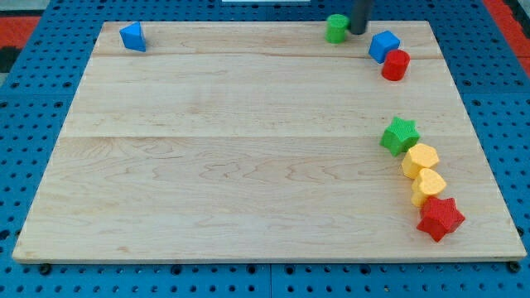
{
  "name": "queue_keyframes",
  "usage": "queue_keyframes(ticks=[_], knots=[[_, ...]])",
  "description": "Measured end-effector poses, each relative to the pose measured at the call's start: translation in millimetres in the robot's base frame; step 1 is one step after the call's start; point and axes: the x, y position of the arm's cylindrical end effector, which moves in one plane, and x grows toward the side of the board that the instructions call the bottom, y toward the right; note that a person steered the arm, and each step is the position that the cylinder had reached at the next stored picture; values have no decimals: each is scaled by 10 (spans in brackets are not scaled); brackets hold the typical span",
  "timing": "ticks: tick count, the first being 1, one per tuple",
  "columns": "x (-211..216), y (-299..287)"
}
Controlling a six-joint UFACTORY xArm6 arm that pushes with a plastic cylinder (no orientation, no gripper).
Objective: Move blue cube to the centre of the board
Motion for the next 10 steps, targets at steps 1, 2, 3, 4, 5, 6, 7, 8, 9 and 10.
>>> queue_keyframes(ticks=[1, 2, 3, 4, 5, 6, 7, 8, 9, 10], knots=[[-174, 23], [-197, 18], [-145, -467], [-64, -792], [-64, -732], [-66, -732], [-69, -732], [-71, -732], [-71, -732], [-71, -347]])
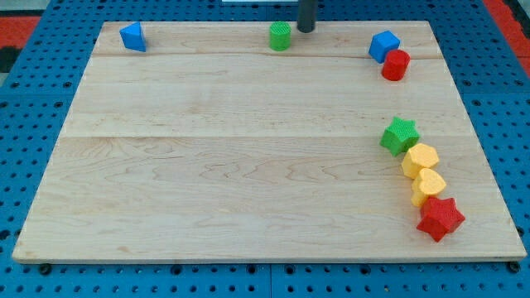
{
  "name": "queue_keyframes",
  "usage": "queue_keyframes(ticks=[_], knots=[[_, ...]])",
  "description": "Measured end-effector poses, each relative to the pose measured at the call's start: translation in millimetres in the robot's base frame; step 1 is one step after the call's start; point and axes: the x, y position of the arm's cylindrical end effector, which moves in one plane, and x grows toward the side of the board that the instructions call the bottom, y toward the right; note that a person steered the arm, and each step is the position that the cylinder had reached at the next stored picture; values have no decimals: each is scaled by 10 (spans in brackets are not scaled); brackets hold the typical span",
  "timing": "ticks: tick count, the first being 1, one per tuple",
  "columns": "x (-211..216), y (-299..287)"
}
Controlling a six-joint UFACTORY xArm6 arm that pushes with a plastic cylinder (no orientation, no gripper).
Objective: Move blue cube to the centre of the board
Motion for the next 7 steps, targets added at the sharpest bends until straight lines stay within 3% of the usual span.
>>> queue_keyframes(ticks=[2, 4, 6, 7], knots=[[-52, 648], [724, 1614], [932, 1729], [706, 1388]])
